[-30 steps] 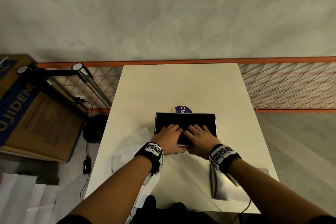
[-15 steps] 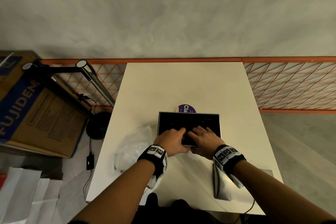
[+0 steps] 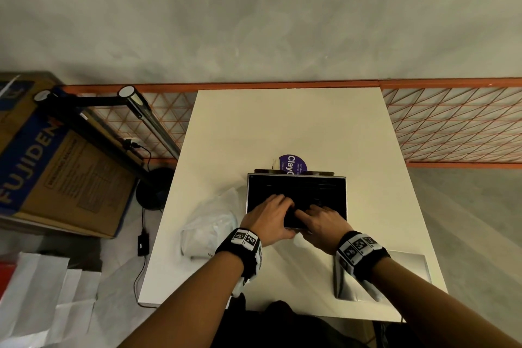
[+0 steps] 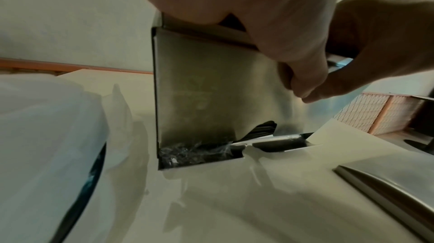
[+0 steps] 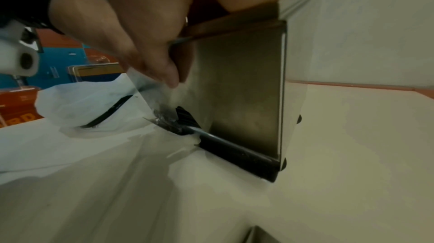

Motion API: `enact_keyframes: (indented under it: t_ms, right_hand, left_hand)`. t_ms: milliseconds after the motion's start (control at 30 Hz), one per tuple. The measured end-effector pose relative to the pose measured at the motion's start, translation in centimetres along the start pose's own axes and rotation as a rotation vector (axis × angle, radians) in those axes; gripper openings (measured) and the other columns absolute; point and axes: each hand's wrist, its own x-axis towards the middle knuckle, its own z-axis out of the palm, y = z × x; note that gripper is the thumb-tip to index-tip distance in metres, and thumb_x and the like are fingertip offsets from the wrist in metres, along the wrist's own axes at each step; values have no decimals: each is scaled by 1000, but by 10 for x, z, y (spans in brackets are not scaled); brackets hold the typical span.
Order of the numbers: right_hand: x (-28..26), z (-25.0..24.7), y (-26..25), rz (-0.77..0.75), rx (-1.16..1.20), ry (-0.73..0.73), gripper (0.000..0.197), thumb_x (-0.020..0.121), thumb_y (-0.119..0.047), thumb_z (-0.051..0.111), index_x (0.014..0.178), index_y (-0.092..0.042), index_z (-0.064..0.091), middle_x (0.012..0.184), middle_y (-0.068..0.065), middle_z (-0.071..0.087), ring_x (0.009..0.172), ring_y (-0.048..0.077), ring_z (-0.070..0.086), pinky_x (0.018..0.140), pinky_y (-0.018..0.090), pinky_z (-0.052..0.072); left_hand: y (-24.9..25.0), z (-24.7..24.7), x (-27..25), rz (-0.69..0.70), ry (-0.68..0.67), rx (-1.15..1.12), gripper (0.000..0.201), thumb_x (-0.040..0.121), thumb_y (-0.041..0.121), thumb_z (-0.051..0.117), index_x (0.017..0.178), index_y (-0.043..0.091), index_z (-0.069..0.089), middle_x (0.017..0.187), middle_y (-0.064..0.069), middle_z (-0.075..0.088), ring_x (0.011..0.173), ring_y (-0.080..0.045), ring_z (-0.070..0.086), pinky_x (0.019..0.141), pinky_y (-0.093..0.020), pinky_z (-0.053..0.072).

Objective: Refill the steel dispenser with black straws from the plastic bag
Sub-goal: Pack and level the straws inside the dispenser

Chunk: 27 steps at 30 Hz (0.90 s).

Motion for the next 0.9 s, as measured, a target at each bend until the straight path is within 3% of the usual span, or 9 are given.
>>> enact_keyframes:
  t_ms: [67, 133, 233, 400, 567, 700, 900]
  right_hand:
    - [-3, -1, -1, 52, 33, 24, 43, 78, -30, 66, 120, -22, 57, 91, 4, 72, 85, 27, 66, 69, 36, 56]
    - [-7, -3, 0, 102, 80, 40, 45, 76, -31, 70, 120, -22, 59, 89, 5, 71, 84, 28, 67, 67, 36, 56]
    - [-10, -6, -3, 133, 110, 6, 45, 81, -33, 66, 124, -21, 57, 100, 7, 70, 96, 29, 64, 78, 37, 54]
    - [-11, -4, -6, 177, 194, -44, 43, 85, -32, 59, 127, -27, 50, 114, 1, 68, 107, 24, 59, 89, 38, 51]
    - [-6, -2, -10, 233, 295, -157, 52, 83, -36, 53, 133, -34, 40, 119, 4, 65, 108, 31, 63, 92, 43, 52]
    - [-1, -2, -10, 247, 208, -239, 60, 86, -27, 51, 142, -34, 29, 134, 8, 54, 123, 32, 51, 106, 48, 40]
    - [1, -13, -9, 240, 156, -195, 63, 89, -23, 49, 146, -33, 24, 137, 1, 55, 132, 25, 40, 105, 48, 38]
  left_hand:
    - [1, -1, 1, -8, -2, 3, 60, 74, 54, 77, 121, 28, 50, 118, 8, 54, 113, -15, 54, 91, -37, 54]
    - [2, -2, -1, -43, -23, 5, 56, 76, 56, 75, 118, 30, 48, 113, 6, 61, 104, -21, 63, 83, -38, 56]
    - [3, -1, -6, -59, -48, 44, 48, 82, 58, 71, 115, 30, 50, 106, 4, 69, 96, -25, 69, 75, -35, 53]
    - [5, 0, -8, -69, -69, 15, 47, 84, 57, 70, 117, 30, 52, 112, 2, 70, 100, -26, 69, 79, -36, 56]
    - [4, -1, -8, -66, -49, -59, 48, 80, 52, 77, 119, 32, 56, 116, 8, 68, 103, -19, 68, 83, -36, 58]
    - [2, -2, -5, -52, -30, -95, 54, 77, 48, 80, 122, 31, 55, 122, 10, 65, 108, -15, 65, 89, -36, 57]
    - [-2, -4, 0, -103, -69, -88, 58, 78, 50, 76, 126, 34, 47, 107, 3, 72, 98, -25, 70, 83, -40, 59]
